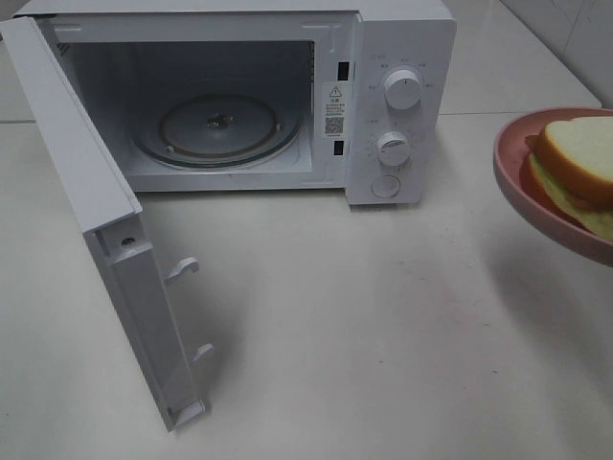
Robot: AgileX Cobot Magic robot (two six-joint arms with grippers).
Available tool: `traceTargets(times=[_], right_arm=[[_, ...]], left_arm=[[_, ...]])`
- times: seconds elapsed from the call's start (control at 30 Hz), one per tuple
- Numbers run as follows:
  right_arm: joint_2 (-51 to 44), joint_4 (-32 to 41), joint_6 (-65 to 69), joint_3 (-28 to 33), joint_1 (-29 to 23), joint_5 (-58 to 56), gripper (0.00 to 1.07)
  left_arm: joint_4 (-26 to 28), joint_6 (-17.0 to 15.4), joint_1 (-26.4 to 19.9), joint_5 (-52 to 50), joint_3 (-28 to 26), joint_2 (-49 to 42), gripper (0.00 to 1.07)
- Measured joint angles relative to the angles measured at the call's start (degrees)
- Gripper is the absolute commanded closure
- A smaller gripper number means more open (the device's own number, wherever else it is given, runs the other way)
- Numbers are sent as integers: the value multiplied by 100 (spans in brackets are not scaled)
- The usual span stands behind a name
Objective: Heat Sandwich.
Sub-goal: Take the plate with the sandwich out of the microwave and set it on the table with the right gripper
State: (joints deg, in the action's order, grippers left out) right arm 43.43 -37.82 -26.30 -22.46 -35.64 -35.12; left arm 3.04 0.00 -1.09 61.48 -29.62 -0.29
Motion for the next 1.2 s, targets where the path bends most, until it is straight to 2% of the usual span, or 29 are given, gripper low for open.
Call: traceTargets(times=[0.27,0.67,0.8,0.97,1.2], right_arm=[[229,-705,1507,0,0,-613,107],[922,-1129,3489,0,0,-980,107],[1518,-1427,4566,0,0,-1117,107],[1811,-1541,5122,-23,0,-1192,107],[2722,-1662,6343,-355,0,-1599,107]], left_arm=[[0,0,0,0,0,0,10],[0,0,0,0,0,0,10],[0,0,0,0,0,0,10],[0,0,0,0,0,0,10],[0,0,0,0,0,0,10]])
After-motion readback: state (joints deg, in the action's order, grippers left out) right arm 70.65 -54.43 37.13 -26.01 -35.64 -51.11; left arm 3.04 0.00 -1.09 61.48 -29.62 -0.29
